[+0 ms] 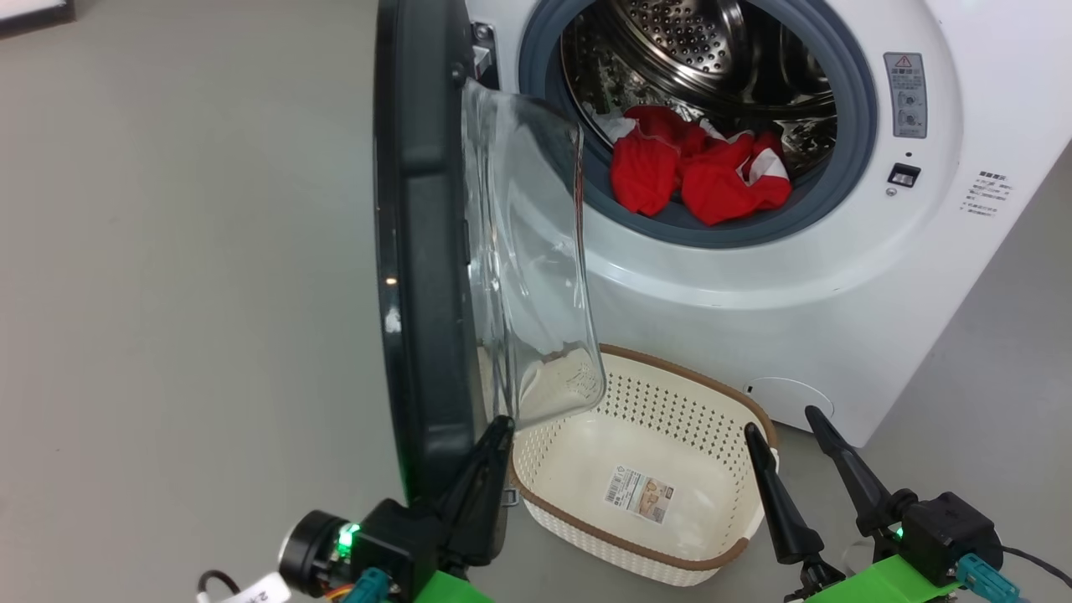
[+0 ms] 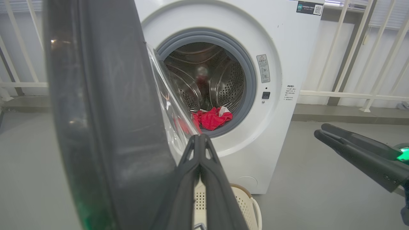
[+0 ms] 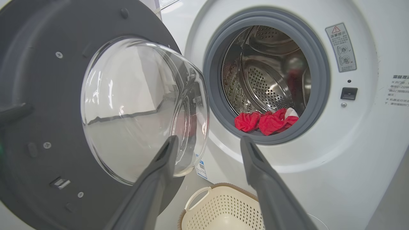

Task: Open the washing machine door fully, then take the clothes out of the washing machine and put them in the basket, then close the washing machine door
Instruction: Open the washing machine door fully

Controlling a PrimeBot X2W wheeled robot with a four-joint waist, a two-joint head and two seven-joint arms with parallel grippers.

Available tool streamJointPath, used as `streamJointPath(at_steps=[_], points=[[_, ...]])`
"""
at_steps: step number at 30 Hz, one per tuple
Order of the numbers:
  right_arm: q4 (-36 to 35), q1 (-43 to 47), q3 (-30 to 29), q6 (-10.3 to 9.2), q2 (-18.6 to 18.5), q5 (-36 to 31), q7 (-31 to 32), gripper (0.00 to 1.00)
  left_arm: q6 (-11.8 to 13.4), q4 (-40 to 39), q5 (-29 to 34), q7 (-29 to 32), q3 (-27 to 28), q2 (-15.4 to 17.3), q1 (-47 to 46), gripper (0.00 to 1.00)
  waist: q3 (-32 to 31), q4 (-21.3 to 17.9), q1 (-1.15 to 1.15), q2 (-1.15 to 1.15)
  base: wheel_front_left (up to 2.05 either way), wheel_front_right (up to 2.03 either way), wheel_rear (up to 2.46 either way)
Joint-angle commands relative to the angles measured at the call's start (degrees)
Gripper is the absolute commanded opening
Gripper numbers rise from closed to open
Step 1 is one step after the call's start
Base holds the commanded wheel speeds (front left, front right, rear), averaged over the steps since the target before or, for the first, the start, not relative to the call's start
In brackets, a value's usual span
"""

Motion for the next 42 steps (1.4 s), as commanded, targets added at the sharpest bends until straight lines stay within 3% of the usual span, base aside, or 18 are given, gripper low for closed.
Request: streamJointPath(at_steps=[1, 28, 42], points=[[-1.6, -2.0, 1.4, 0.37, -0.1, 0.0, -0.6, 1.0, 1.8, -1.2, 0.1, 0.4, 3.5, 1.5, -0.5, 0.0, 0.1, 0.3, 0.0, 0.0, 0.0, 0.0, 0.0], [-4.3, -2.1, 0.9, 0.37, -0.1, -2.4, 2.2, 1.0, 8.9, -0.1, -2.8, -4.7, 15.0, 6.4, 4.0, 0.0, 3.2, 2.5, 0.0, 0.0, 0.0, 0.0, 0.0], [-6.3, -2.3, 0.7, 0.37, -0.1, -4.4, 4.7, 1.0, 9.3, 3.6, -5.3, -8.0, 19.4, 6.6, 1.6, 0.0, 5.8, 1.8, 0.0, 0.0, 0.0, 0.0, 0.0]])
